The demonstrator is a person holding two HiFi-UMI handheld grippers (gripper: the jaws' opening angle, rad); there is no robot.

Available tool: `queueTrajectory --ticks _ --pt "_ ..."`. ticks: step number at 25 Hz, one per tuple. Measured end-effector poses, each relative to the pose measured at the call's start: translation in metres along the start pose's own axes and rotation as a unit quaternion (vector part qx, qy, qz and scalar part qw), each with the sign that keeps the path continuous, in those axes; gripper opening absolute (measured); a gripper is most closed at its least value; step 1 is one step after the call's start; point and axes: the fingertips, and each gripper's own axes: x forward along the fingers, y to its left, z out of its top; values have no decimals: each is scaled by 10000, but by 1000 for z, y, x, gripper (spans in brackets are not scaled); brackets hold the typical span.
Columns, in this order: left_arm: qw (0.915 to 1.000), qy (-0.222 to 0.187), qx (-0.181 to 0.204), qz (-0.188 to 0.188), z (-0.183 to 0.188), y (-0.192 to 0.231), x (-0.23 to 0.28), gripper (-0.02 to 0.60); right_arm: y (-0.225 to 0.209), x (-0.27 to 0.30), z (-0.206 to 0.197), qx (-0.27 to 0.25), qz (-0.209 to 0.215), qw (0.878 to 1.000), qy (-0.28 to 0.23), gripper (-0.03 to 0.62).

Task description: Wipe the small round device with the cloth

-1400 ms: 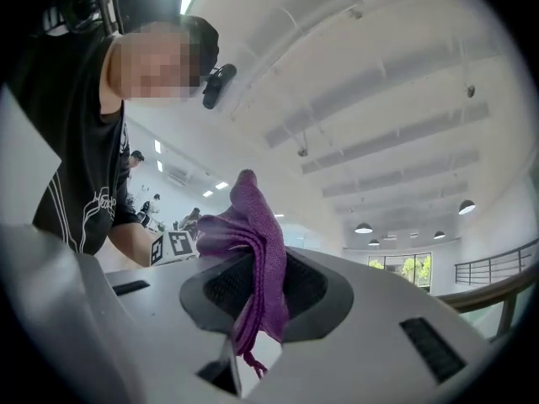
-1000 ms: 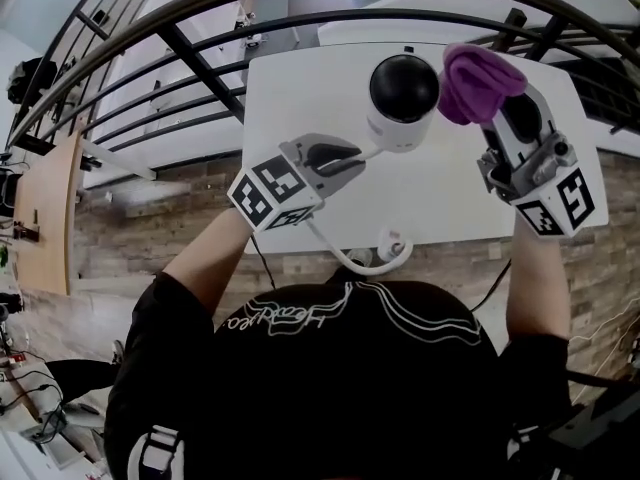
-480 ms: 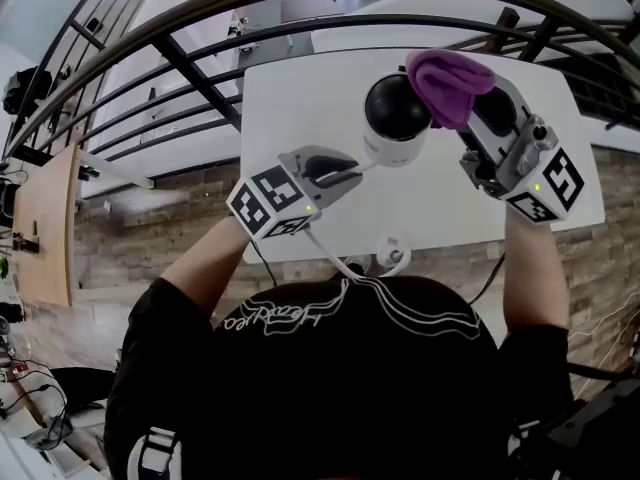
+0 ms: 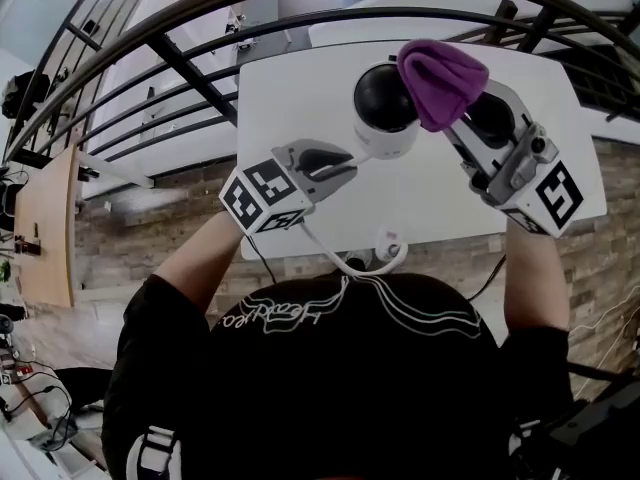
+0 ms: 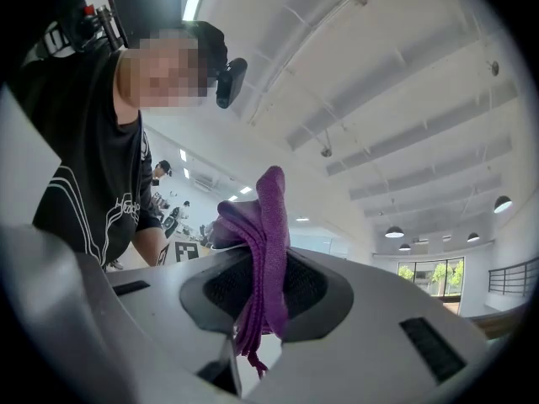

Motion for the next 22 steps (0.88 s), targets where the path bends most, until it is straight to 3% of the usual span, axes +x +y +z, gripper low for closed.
queueTrajectory --ticks 10,22 --pt "10000 41 -2 88 -2 3 -3 66 29 -7 -5 -495 70 9983 314 72" --pt "9995 -92 -23 286 -1 5 -5 66 67 -17 -27 -516 296 9964 606 72"
